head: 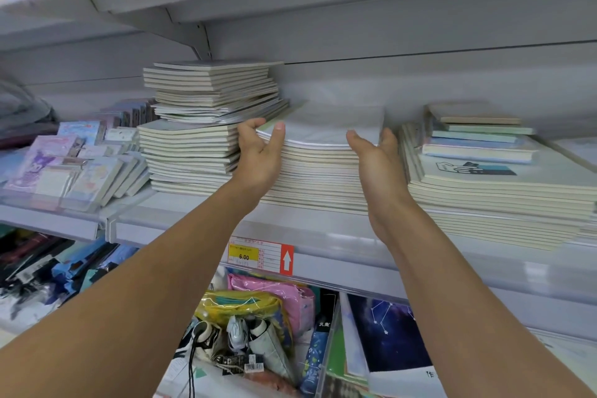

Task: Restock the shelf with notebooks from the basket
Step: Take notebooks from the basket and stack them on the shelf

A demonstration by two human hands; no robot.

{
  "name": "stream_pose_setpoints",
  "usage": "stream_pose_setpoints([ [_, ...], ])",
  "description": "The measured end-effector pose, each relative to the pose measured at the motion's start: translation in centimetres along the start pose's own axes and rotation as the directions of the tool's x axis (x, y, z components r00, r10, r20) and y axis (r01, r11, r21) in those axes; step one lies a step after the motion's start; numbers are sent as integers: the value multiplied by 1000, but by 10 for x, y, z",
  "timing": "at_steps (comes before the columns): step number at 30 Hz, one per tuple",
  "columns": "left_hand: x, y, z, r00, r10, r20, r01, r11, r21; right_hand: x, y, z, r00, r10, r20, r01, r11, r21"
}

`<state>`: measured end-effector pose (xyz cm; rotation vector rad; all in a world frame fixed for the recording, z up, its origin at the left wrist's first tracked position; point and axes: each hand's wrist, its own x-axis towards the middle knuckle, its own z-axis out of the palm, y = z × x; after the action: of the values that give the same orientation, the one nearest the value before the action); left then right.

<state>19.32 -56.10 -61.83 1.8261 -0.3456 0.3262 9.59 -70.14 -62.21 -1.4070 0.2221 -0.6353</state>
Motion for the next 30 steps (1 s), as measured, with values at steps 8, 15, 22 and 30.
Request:
stream_pose_setpoints([
  [8,-3,5,1,1000,-26,6,26,1000,-5,-11,-8,-1,995,94,34,-92,995,-43],
  [15,-28,-6,13,860,469,201,-470,573,672,-18,-15,7,985,163,-64,-164,987,-3],
  [22,-28,-4,14,856,416,307,-459,338,821,-26,-15,10,959,275,-67,-277,961,-21],
  [30,-20,-4,6,800,366,475,-529,57,847,-32,-21,5,921,389,-10,-389,921,-24],
])
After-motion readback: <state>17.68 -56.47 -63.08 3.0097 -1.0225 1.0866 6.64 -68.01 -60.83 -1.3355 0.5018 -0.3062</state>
